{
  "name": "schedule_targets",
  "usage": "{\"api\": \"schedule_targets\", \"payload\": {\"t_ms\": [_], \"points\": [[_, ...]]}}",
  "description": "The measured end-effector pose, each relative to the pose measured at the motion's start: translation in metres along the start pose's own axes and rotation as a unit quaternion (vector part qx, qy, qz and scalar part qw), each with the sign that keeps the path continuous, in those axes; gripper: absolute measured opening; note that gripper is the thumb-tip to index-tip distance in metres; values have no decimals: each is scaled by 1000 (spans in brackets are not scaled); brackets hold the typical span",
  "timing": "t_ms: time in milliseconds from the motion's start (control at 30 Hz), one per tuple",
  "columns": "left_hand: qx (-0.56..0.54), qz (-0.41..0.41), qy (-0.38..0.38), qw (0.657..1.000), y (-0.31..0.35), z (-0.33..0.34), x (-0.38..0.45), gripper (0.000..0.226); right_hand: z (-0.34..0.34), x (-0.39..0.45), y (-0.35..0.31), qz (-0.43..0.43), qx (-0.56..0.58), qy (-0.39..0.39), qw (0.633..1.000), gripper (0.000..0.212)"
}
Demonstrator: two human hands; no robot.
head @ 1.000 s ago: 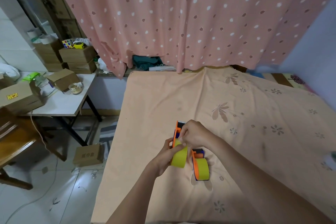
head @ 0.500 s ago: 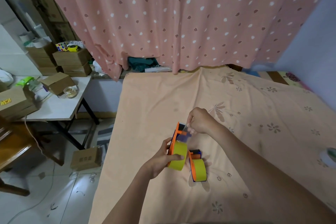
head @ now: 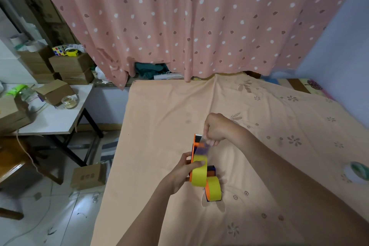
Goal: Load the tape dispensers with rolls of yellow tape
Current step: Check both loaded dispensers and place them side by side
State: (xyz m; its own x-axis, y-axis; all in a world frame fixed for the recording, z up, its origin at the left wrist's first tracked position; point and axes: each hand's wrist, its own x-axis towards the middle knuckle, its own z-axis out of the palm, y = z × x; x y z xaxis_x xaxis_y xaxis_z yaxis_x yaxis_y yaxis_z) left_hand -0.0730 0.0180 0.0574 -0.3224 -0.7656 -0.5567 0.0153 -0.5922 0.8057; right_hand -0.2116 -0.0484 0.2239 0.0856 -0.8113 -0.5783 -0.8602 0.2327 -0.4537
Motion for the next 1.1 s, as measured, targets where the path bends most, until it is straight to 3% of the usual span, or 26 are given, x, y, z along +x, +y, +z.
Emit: {"api": "schedule_targets", "payload": {"t_ms": [200,333,533,633,833,1100], "points": [[-4,11,-15,1000,-3,-5,-2,80,-13,14,9,40,-23,18,999,35],[0,11,-35,999,-1,-5,-5,80,-18,24,16,26,-7,58,998,19],[18,8,-50,999,-1,-6,-7,86,-27,29,15,17,-55,54,997,27],[44,7,-63,997,1,-5,-7,87,-30,28,11,-23,-74,35,996,10],[37,2,-82,996,5,-6,-9,81,-34,36,2,-120,-106,50,986,2],[1,-12,-117,993,7,-17,-15,81,-42,43,4,-195,-76,32,977,5]]}}
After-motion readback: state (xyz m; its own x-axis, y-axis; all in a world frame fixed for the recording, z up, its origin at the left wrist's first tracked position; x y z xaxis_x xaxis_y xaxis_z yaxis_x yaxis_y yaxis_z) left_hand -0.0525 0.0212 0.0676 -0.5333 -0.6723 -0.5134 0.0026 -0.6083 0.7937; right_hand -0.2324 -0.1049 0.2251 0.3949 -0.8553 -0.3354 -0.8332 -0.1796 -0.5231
